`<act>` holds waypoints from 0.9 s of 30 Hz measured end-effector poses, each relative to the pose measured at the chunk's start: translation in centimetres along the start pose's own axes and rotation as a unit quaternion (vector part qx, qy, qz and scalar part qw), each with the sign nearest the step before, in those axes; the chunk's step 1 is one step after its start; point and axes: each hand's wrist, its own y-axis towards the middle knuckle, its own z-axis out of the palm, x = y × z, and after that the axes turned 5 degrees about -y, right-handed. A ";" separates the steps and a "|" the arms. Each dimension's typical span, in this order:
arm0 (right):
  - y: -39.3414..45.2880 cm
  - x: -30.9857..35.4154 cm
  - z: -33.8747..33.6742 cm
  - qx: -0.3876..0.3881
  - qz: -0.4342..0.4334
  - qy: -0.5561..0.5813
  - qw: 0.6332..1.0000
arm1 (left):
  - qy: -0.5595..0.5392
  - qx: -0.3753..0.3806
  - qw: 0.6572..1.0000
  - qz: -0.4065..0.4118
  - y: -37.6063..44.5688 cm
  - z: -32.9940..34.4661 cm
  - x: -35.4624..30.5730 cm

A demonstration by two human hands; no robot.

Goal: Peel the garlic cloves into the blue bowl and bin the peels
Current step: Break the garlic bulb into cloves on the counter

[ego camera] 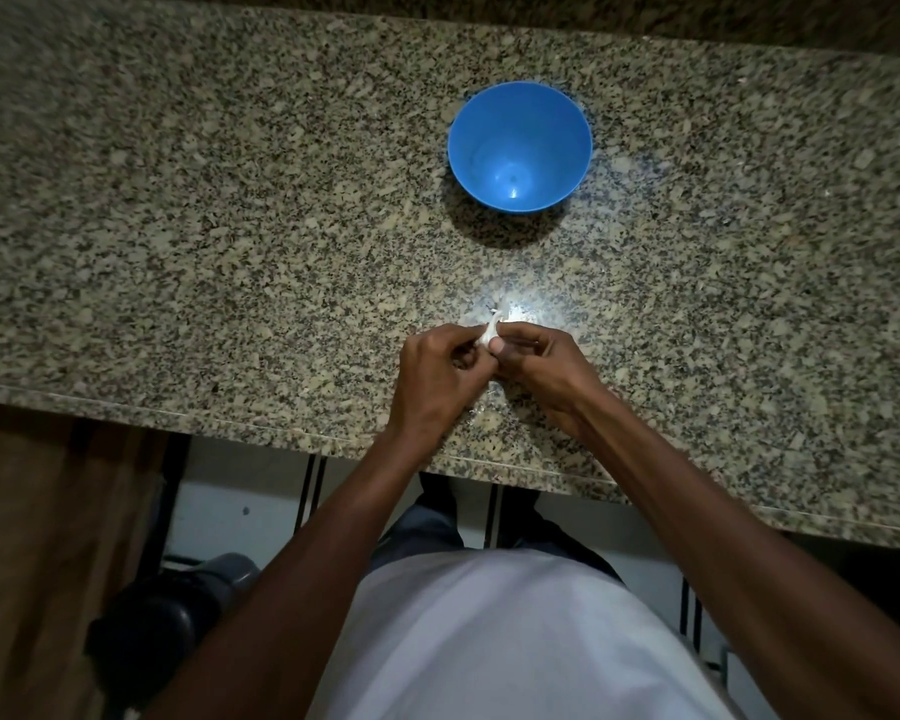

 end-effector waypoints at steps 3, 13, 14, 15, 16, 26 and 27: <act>-0.1 -0.3 0.3 -0.022 0.005 -0.013 1.000 | -0.018 -0.009 0.999 -0.034 -0.2 0.4 -0.2; 0.2 1.1 -1.1 0.058 0.008 0.000 0.998 | -0.254 0.038 0.959 -0.123 0.2 -1.4 0.9; 0.3 1.4 -1.2 0.073 0.009 -0.004 0.997 | -0.269 0.036 0.953 -0.133 0.3 -1.3 0.9; 0.2 1.7 -1.4 0.090 0.012 -0.003 0.996 | -0.277 0.031 0.950 -0.140 0.3 -1.1 0.9; 0.2 1.9 -1.5 0.108 0.013 -0.001 0.994 | -0.281 0.025 0.949 -0.143 0.2 -1.0 0.9; -0.7 1.1 -1.2 0.031 -0.048 -0.056 0.997 | -0.334 0.043 0.927 -0.165 0.5 -0.4 0.1; -0.7 1.0 -1.1 0.021 -0.052 -0.060 0.997 | -0.335 0.043 0.926 -0.168 0.5 -0.3 0.1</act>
